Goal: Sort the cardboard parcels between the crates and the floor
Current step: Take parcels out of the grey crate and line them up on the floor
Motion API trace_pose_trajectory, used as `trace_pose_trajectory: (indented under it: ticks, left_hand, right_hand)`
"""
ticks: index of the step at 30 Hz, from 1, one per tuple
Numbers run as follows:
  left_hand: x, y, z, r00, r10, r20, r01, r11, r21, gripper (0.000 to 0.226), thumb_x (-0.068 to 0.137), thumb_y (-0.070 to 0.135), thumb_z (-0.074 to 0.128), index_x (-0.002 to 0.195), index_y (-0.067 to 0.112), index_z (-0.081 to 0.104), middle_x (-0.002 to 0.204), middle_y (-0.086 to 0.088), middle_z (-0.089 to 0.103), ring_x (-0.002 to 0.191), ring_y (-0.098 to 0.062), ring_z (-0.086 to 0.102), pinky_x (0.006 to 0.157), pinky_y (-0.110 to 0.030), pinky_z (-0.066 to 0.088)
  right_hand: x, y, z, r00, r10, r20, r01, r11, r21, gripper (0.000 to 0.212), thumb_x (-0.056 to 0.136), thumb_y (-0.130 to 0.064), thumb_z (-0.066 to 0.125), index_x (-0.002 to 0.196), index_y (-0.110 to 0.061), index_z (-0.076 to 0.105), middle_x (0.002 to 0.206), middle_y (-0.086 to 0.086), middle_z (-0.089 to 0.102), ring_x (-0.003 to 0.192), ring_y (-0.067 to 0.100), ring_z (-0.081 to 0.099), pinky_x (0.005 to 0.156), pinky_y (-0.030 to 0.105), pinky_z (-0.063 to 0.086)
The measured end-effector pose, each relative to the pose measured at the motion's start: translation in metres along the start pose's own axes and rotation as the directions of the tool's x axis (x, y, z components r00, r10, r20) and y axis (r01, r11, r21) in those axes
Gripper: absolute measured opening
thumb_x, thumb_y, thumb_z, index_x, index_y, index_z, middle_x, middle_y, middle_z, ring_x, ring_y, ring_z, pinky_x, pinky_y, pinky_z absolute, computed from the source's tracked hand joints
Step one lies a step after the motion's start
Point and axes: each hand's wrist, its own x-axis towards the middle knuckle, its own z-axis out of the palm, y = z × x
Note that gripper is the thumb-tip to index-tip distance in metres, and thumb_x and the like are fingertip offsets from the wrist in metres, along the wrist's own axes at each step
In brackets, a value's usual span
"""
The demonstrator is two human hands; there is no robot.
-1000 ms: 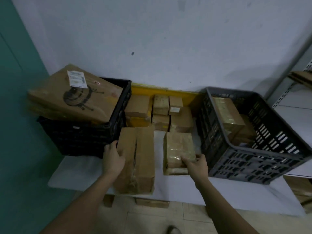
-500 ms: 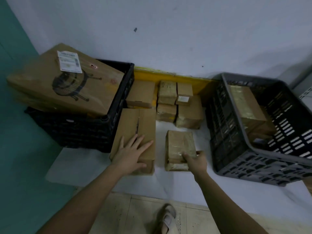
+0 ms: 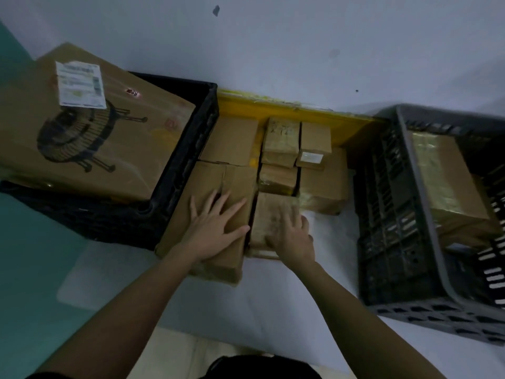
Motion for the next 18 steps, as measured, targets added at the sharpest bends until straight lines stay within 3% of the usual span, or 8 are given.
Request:
trace_pose_trajectory:
  ticks: [2, 4, 14, 18]
  left_hand:
    - [0.003, 0.000, 0.001, 1.000, -0.007, 0.009, 0.007, 1.000, 0.005, 0.079, 0.078, 0.086, 0.006, 0.150, 0.057, -0.002, 0.166, 0.010, -0.006, 0.152, -0.017, -0.016, 0.115, -0.062, -0.017]
    - [0.004, 0.000, 0.003, 1.000, -0.016, 0.015, 0.016, 1.000, 0.002, 0.077, 0.079, 0.085, 0.009, 0.150, 0.057, -0.002, 0.166, 0.011, -0.006, 0.151, -0.016, -0.017, 0.114, -0.061, -0.019]
    - [0.005, 0.000, 0.002, 1.000, -0.022, 0.009, 0.022, 1.000, -0.016, 0.083, 0.074, 0.087, 0.003, 0.151, 0.056, 0.001, 0.167, 0.010, -0.004, 0.151, -0.015, -0.016, 0.114, -0.061, -0.020]
    - [0.004, 0.001, 0.003, 1.000, -0.022, -0.017, 0.022, 1.000, -0.012, 0.077, 0.080, 0.085, 0.011, 0.151, 0.056, 0.003, 0.166, 0.011, 0.000, 0.152, -0.016, -0.013, 0.115, -0.060, -0.019]
  right_hand:
    - [0.009, 0.000, 0.001, 0.989, -0.105, 0.102, 0.108, 0.994, -0.025, 0.079, 0.091, -0.057, 0.059, 0.155, -0.034, 0.018, 0.166, 0.001, 0.002, 0.148, 0.040, 0.002, 0.108, 0.059, 0.039]
    - [0.016, 0.002, 0.002, 0.980, -0.112, 0.165, 0.110, 0.994, 0.022, 0.075, 0.089, -0.058, 0.062, 0.152, -0.037, 0.026, 0.166, -0.002, 0.005, 0.147, 0.043, -0.002, 0.110, 0.059, 0.035]
    - [0.027, 0.001, 0.003, 0.977, -0.072, 0.200, 0.059, 0.996, 0.072, 0.074, 0.091, -0.057, 0.059, 0.153, -0.041, 0.022, 0.167, -0.007, -0.003, 0.150, 0.040, -0.011, 0.115, 0.058, 0.028]
    - [0.028, 0.002, -0.001, 0.970, -0.066, 0.232, 0.062, 0.998, 0.024, 0.075, 0.092, -0.060, 0.055, 0.155, -0.042, 0.019, 0.166, -0.010, -0.006, 0.150, 0.042, -0.007, 0.115, 0.059, 0.027]
